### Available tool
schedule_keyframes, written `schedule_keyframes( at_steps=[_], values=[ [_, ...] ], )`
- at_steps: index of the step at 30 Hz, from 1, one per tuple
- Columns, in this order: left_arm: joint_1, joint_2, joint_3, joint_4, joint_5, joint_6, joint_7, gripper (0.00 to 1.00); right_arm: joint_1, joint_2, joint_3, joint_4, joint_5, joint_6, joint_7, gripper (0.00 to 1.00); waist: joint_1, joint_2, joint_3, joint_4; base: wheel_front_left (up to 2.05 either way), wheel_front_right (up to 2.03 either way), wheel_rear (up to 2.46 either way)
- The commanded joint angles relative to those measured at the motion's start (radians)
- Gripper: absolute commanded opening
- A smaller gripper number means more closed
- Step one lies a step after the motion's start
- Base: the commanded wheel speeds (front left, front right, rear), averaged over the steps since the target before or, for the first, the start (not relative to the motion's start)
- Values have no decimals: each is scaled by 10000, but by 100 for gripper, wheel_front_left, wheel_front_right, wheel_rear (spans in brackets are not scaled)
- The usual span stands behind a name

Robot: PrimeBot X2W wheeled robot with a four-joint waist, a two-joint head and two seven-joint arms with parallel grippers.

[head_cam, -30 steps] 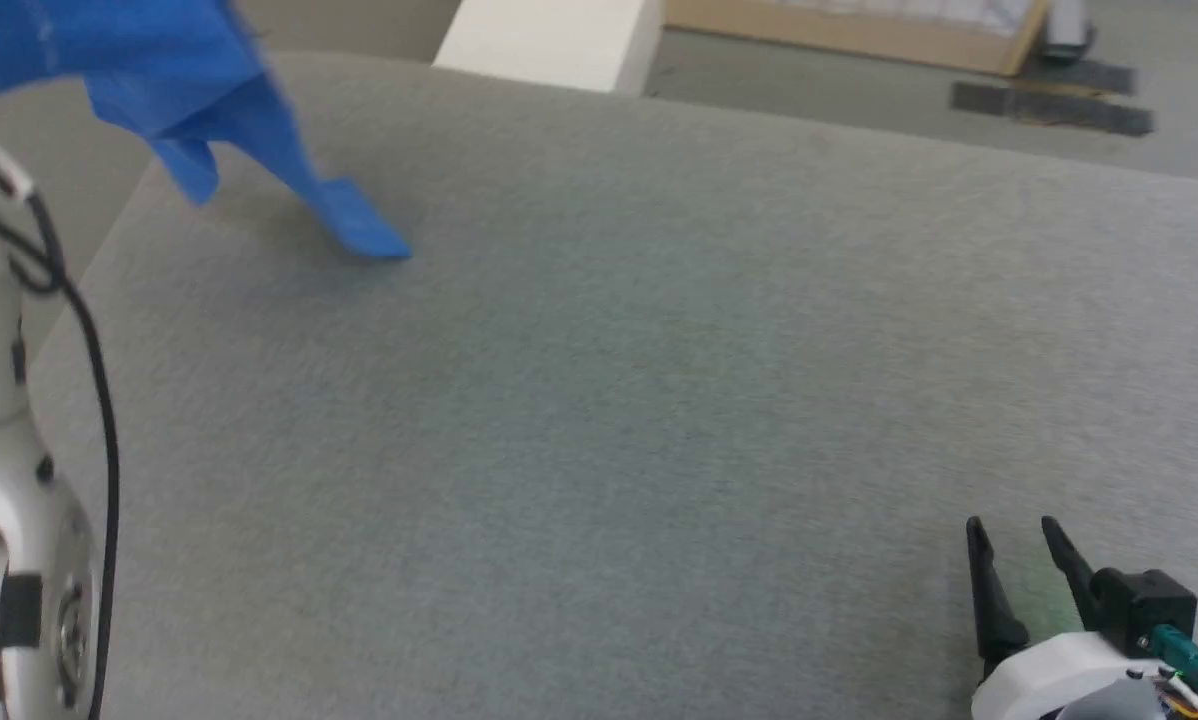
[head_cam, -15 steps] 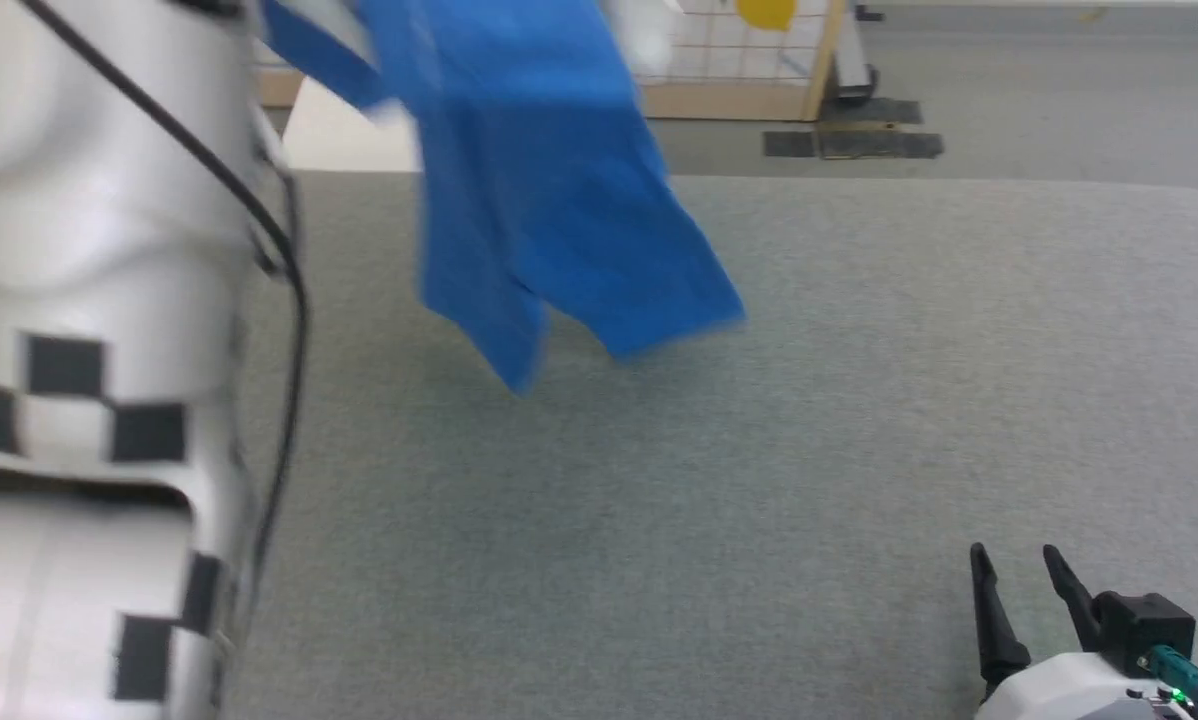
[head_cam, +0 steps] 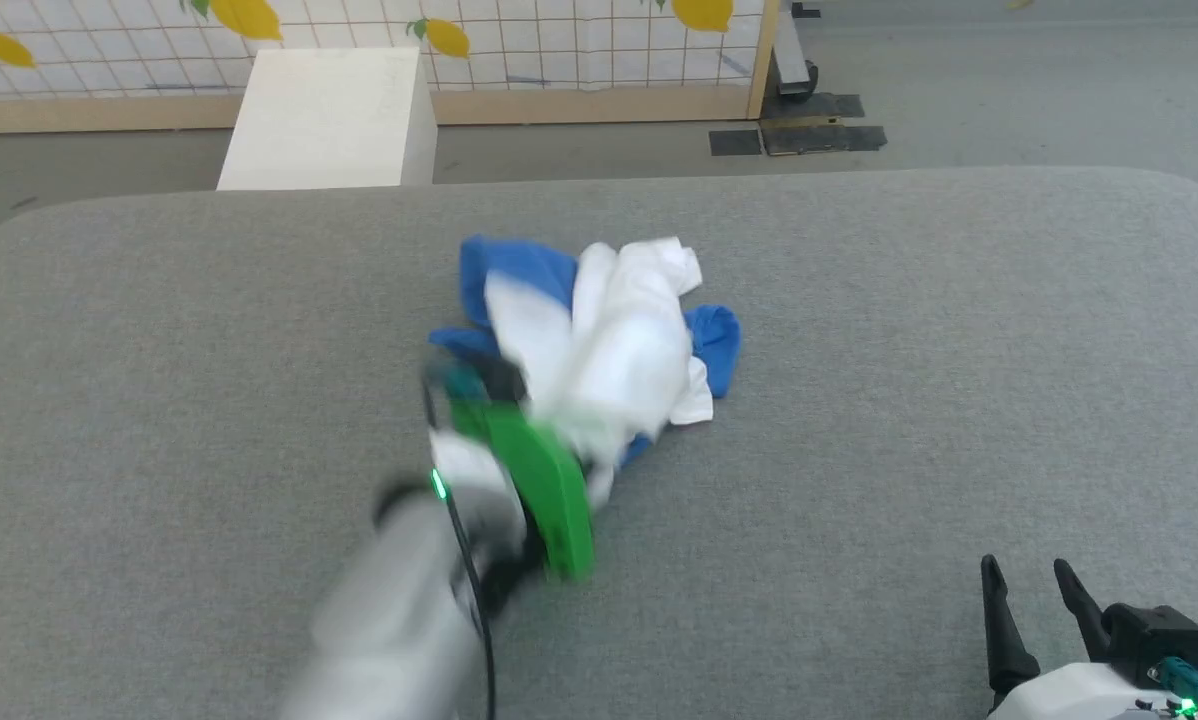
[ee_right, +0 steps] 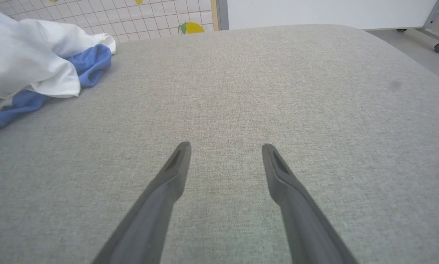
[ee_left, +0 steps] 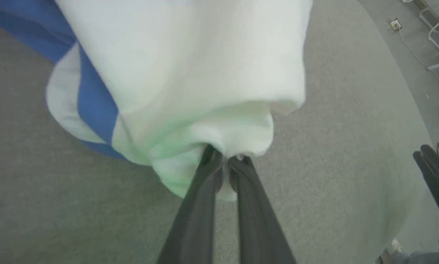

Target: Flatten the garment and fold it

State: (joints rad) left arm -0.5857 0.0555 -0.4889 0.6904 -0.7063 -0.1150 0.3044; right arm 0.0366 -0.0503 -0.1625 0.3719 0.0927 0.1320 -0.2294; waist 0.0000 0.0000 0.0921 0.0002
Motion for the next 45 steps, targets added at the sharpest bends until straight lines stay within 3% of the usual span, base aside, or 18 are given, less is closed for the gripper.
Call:
schedule_keyframes(
  at_steps=[1,6,7,8,15,21,27,32,38,45],
  values=[
    [1029,-48,-1113,184,-544,-98,681,0,100,1,65,47,86,-13,-81,100,0,0,-44,-66,0,0,0],
    [1475,-50,-1960,169,-1227,68,1788,0,163,1,97,95,146,-13,-92,100,0,0,-202,50,0,0,0],
    [1413,-51,-1945,89,-1304,146,1830,13,178,1,114,106,161,-13,-97,100,0,0,-243,87,0,0,0],
    [1301,-51,-1872,-58,-1399,226,1824,100,193,1,132,118,175,-13,-102,100,0,0,-288,130,0,0,0],
    [737,123,-302,-1867,-2529,450,1196,100,293,1,192,207,259,-13,-145,100,0,0,-793,345,0,0,0],
    [913,861,1381,-3394,-2898,960,-273,100,340,1,165,173,307,-13,-179,100,0,0,-1167,464,0,0,0],
    [1854,1802,2715,-4565,-1917,1190,-3193,100,291,1,153,25,357,-13,-121,100,0,0,-1333,474,0,0,0],
    [3341,2488,2969,-4850,-337,1683,-5156,100,312,1,201,-231,457,-13,22,100,0,0,-1390,443,0,0,0],
    [4607,2687,2527,-5091,1792,2275,-5635,100,384,1,213,-491,509,-13,208,100,0,0,-1433,427,0,0,0],
    [5385,2087,2656,-5361,2329,2423,-5658,100,253,1,393,-826,345,-13,479,100,0,0,-1231,427,0,0,0]
  ],
)
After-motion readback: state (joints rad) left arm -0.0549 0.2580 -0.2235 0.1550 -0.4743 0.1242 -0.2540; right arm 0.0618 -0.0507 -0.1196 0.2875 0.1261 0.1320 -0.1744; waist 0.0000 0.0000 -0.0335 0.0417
